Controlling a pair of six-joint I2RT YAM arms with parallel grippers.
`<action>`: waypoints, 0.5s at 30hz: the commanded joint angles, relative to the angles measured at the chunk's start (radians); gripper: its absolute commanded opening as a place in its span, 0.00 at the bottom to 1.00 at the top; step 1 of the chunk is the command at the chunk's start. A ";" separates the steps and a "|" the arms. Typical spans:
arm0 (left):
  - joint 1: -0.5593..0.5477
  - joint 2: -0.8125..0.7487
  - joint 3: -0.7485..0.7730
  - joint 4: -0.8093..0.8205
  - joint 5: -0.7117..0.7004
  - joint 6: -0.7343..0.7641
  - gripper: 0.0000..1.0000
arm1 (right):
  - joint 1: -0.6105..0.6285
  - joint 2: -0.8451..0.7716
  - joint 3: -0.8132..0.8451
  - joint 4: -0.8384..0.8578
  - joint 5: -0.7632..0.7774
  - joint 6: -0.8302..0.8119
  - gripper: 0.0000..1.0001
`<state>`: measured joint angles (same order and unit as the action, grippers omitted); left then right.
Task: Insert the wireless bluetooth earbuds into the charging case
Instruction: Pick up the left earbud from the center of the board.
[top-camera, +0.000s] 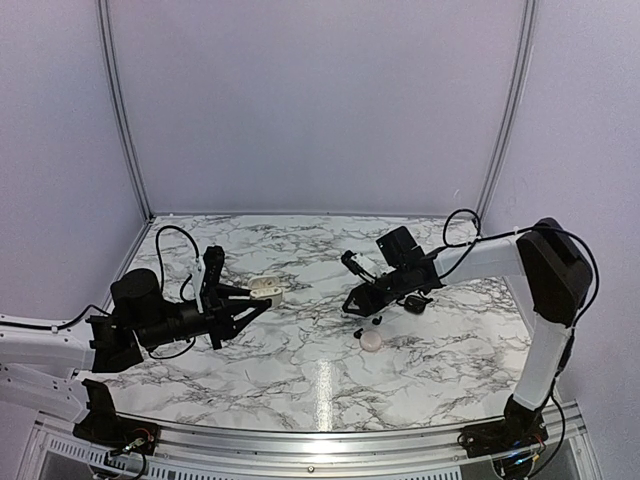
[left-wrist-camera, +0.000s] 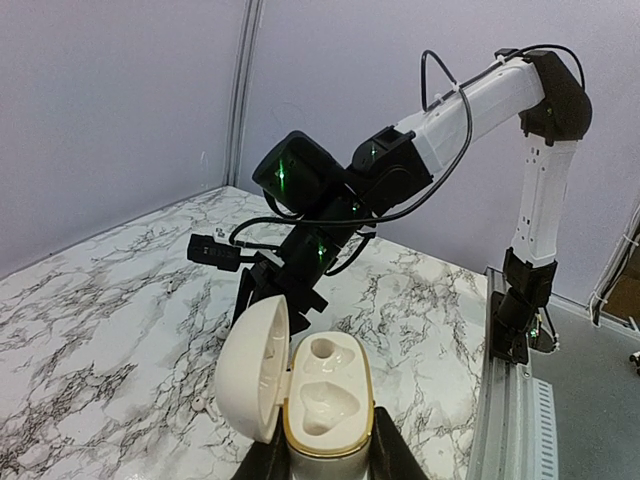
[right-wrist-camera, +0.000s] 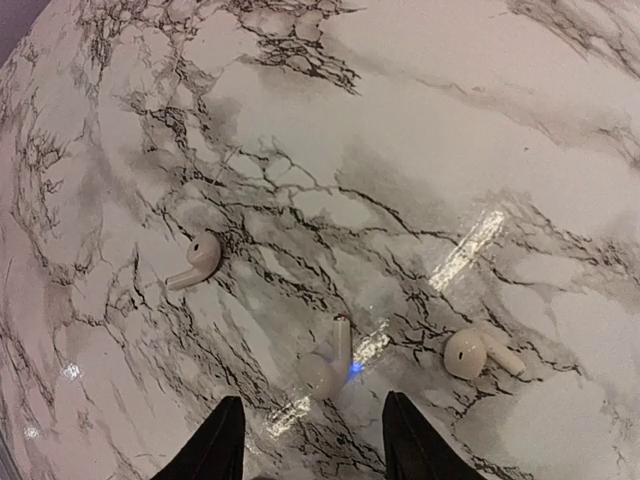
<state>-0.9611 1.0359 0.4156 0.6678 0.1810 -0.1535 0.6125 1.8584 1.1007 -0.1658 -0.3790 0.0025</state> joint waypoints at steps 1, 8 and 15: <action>0.006 0.009 -0.010 0.015 -0.008 0.012 0.02 | 0.028 0.026 0.025 0.020 0.033 -0.009 0.48; 0.006 0.016 -0.005 0.015 -0.002 0.017 0.02 | 0.083 0.071 0.070 -0.018 0.124 -0.032 0.47; 0.005 0.016 -0.003 0.015 0.003 0.020 0.02 | 0.120 0.084 0.092 -0.046 0.233 -0.055 0.46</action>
<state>-0.9611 1.0470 0.4156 0.6678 0.1818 -0.1482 0.7177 1.9373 1.1534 -0.1902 -0.2325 -0.0315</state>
